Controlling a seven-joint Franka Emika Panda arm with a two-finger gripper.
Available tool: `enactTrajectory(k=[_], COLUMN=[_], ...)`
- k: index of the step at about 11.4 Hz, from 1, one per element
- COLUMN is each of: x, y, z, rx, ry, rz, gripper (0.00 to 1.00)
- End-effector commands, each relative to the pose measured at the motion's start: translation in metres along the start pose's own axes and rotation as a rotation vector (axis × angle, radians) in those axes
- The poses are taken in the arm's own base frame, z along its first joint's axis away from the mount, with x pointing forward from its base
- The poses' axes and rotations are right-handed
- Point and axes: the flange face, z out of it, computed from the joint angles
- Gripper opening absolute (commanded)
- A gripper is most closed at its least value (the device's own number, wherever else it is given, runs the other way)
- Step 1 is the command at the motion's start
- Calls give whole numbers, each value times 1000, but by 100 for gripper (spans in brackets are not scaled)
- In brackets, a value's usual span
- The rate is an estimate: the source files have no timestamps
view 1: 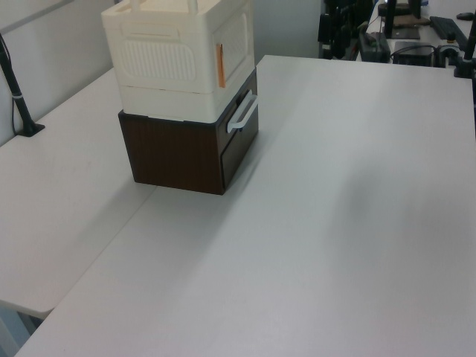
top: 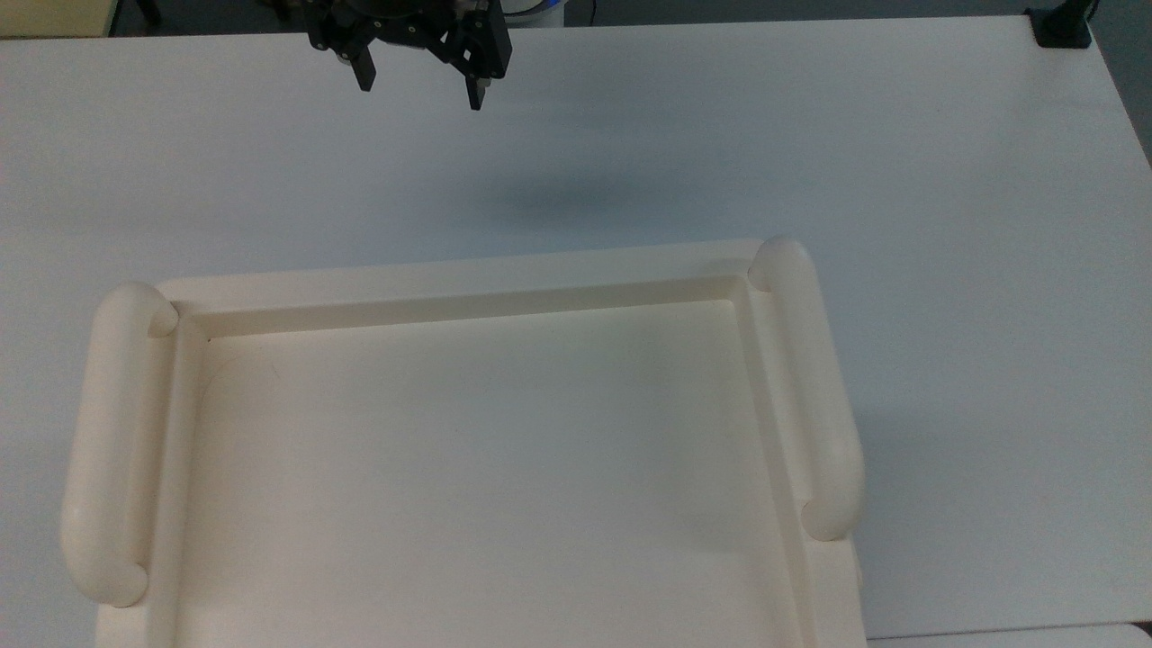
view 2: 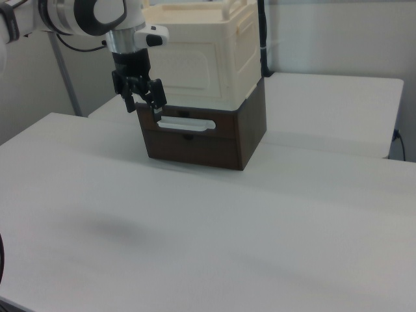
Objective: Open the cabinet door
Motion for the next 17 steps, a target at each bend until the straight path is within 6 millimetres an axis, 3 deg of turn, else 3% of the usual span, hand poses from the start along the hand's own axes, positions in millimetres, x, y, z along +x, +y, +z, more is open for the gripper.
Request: enactTrajectory(k=[1, 10, 12, 17], x=[-9, -13, -11, -9], y=[3, 3, 13, 3], z=[-5, -3, -7, -4], rx=[9, 18, 61, 79], ry=[-2, -27, -21, -13], rz=[5, -91, -77, -194], gripper=[100, 100, 100, 100])
